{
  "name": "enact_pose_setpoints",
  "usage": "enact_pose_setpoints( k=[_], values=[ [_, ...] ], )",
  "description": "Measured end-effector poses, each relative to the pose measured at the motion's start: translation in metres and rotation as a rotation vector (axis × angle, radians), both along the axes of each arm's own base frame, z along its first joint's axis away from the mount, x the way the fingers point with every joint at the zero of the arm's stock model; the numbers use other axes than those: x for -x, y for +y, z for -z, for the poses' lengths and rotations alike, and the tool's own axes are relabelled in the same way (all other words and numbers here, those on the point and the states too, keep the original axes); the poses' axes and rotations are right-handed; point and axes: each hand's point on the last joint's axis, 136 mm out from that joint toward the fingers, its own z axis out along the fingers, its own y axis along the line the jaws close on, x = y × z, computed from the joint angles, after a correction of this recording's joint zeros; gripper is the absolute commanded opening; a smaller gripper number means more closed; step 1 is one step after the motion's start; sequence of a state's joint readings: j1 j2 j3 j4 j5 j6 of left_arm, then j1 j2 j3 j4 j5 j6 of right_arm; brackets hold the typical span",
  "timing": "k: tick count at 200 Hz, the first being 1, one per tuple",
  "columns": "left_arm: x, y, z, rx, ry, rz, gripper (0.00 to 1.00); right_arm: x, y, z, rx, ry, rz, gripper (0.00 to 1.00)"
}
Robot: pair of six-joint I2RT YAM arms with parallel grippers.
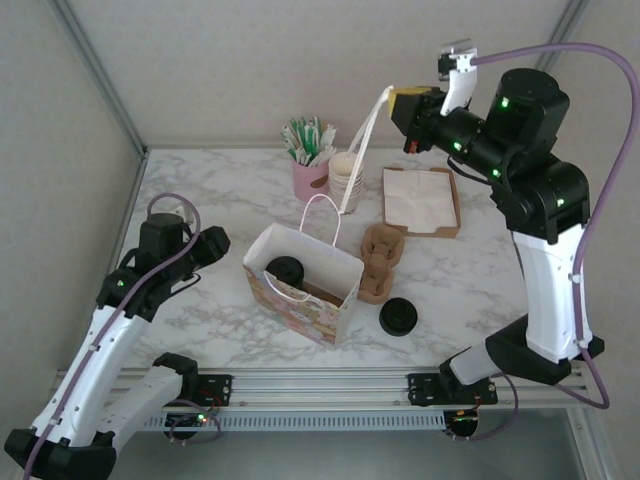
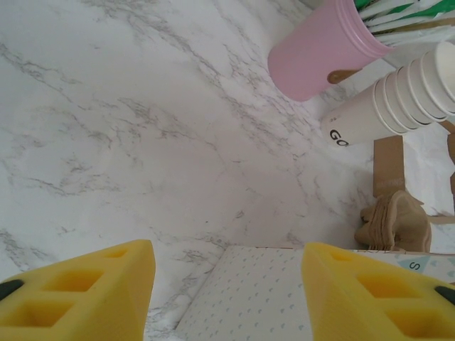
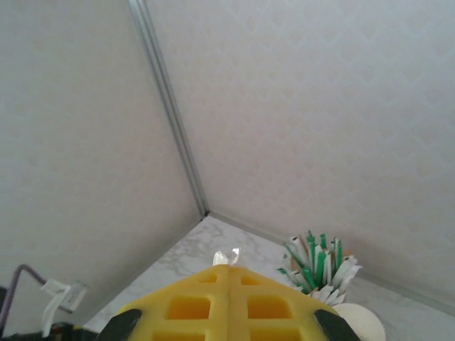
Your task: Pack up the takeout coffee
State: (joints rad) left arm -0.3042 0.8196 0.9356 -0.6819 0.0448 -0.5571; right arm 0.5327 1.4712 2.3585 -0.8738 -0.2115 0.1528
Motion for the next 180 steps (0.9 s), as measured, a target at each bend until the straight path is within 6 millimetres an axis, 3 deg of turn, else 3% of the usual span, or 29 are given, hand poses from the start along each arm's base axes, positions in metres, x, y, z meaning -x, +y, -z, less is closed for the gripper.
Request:
enact_pose_setpoints(
  k=[99, 180],
  values=[
    [0.005, 0.0, -0.008, 0.025, -0.027, -0.003, 0.56, 0.102, 0.003, 0.005, -0.082, 0.048, -0.268, 0.0],
    [0.009, 0.002, 0.0, 0.026, -0.007, -0.009, 0.56, 0.12, 0.049, 0.036, -0.032, 0.135, -0.448, 0.0]
  ],
)
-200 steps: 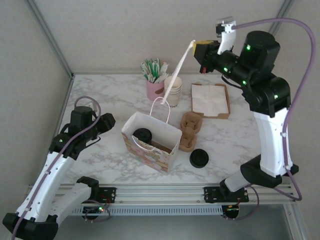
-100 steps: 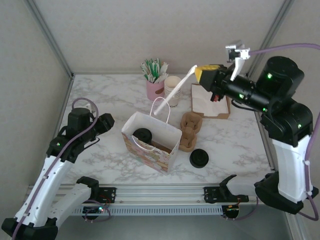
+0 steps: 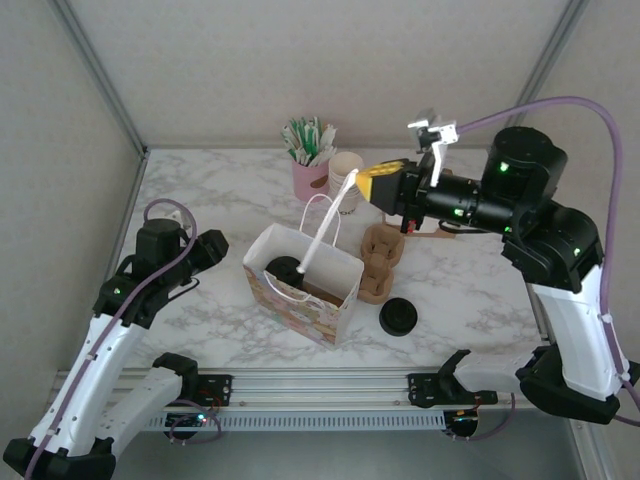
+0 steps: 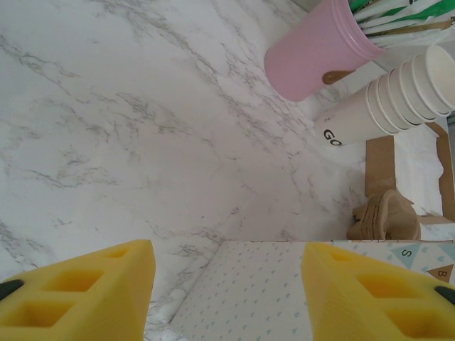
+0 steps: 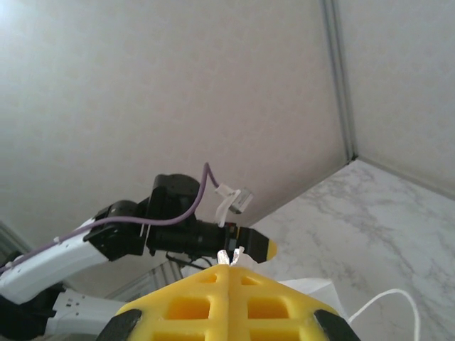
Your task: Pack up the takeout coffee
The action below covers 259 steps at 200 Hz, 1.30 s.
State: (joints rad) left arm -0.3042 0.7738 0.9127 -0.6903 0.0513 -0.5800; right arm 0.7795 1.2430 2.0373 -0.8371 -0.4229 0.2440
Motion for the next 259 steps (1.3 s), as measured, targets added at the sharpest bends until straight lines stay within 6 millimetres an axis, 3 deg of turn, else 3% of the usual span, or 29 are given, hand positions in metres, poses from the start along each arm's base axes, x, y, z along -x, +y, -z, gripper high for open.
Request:
enact_pose_setpoints(
  k=[55, 81, 121, 155, 189, 259],
  values=[
    [0.002, 0.001, 0.005, -0.003, 0.011, -0.001, 0.56, -0.025, 0.018, 0.034, 0.101, 0.0, 0.037, 0.0],
    [0.003, 0.001, 0.009, -0.005, 0.016, -0.004, 0.56, -0.039, 0.024, 0.059, 0.156, 0.039, 0.067, 0.0],
    [0.003, 0.001, 0.012, 0.0, 0.028, -0.01, 0.56, -0.054, 0.028, 0.099, 0.237, 0.097, 0.113, 0.0],
    [0.002, 0.001, 0.014, 0.002, 0.036, -0.014, 0.57, -0.059, 0.028, 0.118, 0.274, 0.122, 0.132, 0.0],
    [0.002, 0.001, 0.017, 0.001, 0.042, -0.014, 0.57, -0.052, 0.027, 0.117, 0.271, 0.114, 0.124, 0.0],
    [0.002, 0.001, 0.019, 0.0, 0.043, -0.015, 0.57, -0.021, 0.034, 0.085, 0.216, 0.021, 0.053, 0.0]
  ],
)
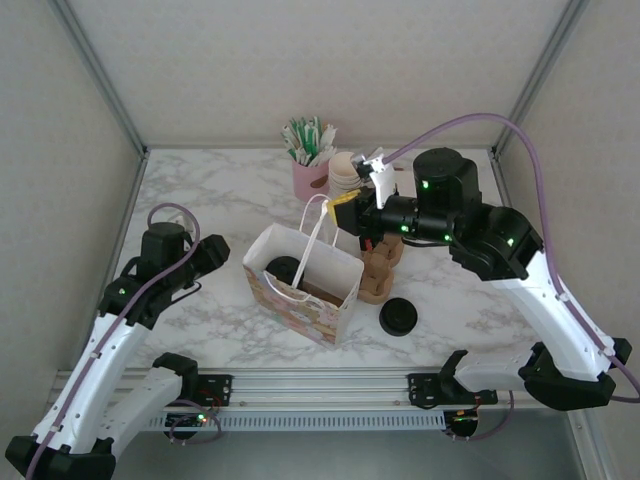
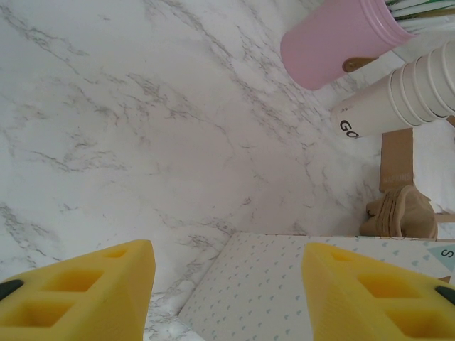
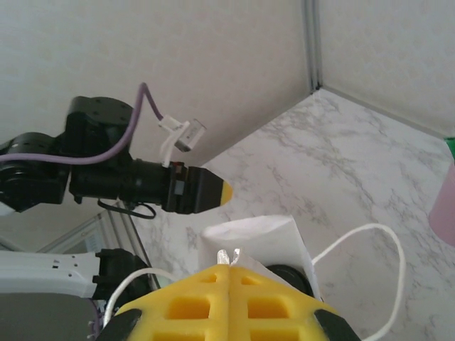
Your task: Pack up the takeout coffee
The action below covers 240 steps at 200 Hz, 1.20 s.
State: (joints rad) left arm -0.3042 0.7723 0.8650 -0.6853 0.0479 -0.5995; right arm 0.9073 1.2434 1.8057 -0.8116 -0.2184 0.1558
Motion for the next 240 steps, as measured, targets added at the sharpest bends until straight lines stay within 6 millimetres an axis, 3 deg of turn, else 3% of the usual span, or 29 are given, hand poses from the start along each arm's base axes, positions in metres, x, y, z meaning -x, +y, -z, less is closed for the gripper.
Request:
enact_pose_setpoints(
  k=[111, 172, 194, 213, 240],
  values=[
    [0.002, 0.001, 0.005, 0.001, 0.006, -0.002, 0.57, 0.041, 0.011, -0.033, -0.024, -0.11, -0.092, 0.0],
    [0.003, 0.001, -0.001, -0.022, -0.009, 0.019, 0.55, 0.031, 0.012, -0.02, 0.051, -0.131, -0.042, 0.0],
    [-0.001, -0.002, -0.026, -0.056, -0.067, 0.067, 0.48, 0.023, 0.013, -0.013, 0.081, -0.142, -0.013, 0.0],
    [-0.004, -0.013, -0.066, -0.067, -0.161, 0.16, 0.46, 0.019, 0.013, -0.01, 0.098, -0.154, 0.005, 0.0],
    [-0.001, -0.042, -0.125, -0.061, -0.319, 0.363, 0.55, 0.015, 0.013, -0.006, 0.116, -0.165, 0.023, 0.0]
  ],
)
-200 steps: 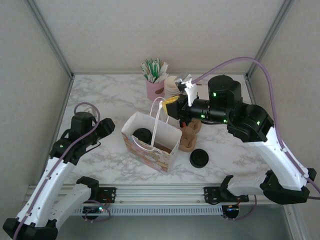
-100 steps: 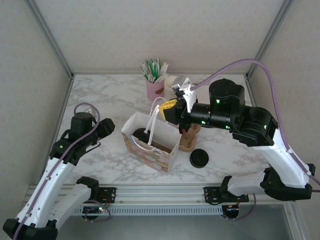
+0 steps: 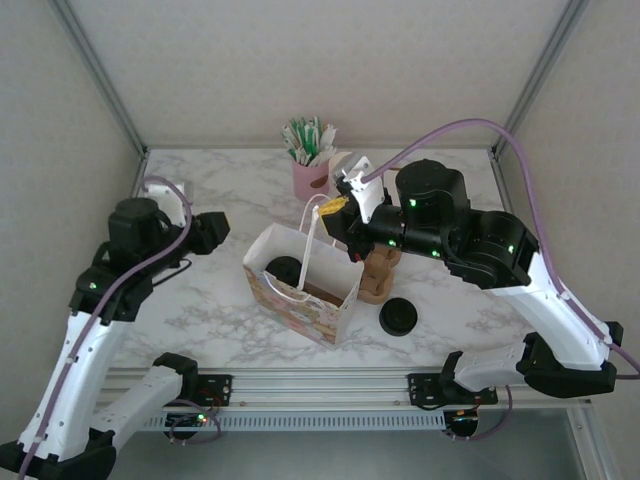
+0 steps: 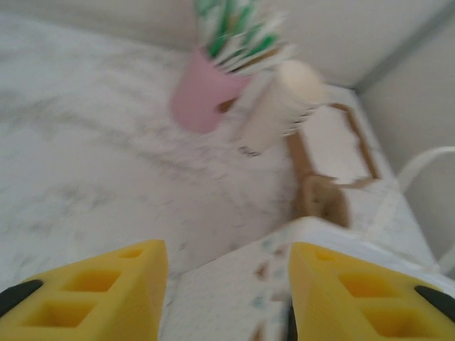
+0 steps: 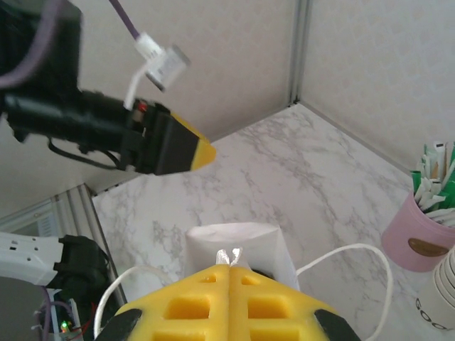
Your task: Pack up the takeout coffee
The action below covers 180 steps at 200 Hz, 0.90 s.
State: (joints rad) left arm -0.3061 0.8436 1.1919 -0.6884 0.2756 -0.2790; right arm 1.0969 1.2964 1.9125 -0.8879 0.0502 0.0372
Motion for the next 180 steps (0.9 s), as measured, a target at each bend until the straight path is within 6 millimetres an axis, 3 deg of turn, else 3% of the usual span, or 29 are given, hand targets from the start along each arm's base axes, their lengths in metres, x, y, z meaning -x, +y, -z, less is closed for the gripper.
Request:
enact_pose_setpoints(
  k=[14, 32, 79, 111, 139, 180],
  values=[
    [0.005, -0.017, -0.024, -0.001, -0.067, 0.123, 0.58, -0.001, 0.0, 0.001, 0.004, -0.001, 0.005, 0.0],
    [0.013, -0.037, -0.037, -0.022, -0.131, 0.268, 0.63, -0.002, 0.0, 0.002, 0.007, -0.001, 0.008, 0.0],
    [0.049, -0.083, -0.036, -0.112, -0.281, 0.623, 0.69, -0.002, 0.0, 0.003, 0.01, -0.004, 0.007, 0.0],
    [0.073, -0.106, -0.034, -0.18, -0.418, 0.802, 0.61, -0.002, 0.001, 0.003, 0.013, -0.01, 0.001, 0.0],
    [0.074, -0.115, -0.033, -0.242, -0.509, 0.868, 0.5, -0.001, 0.002, 0.002, 0.011, -0.014, -0.009, 0.0],
    [0.061, -0.129, -0.013, -0.316, -0.525, 0.936, 0.48, 0.003, 0.004, 0.002, 0.006, -0.009, -0.032, 0.0]
  ],
)
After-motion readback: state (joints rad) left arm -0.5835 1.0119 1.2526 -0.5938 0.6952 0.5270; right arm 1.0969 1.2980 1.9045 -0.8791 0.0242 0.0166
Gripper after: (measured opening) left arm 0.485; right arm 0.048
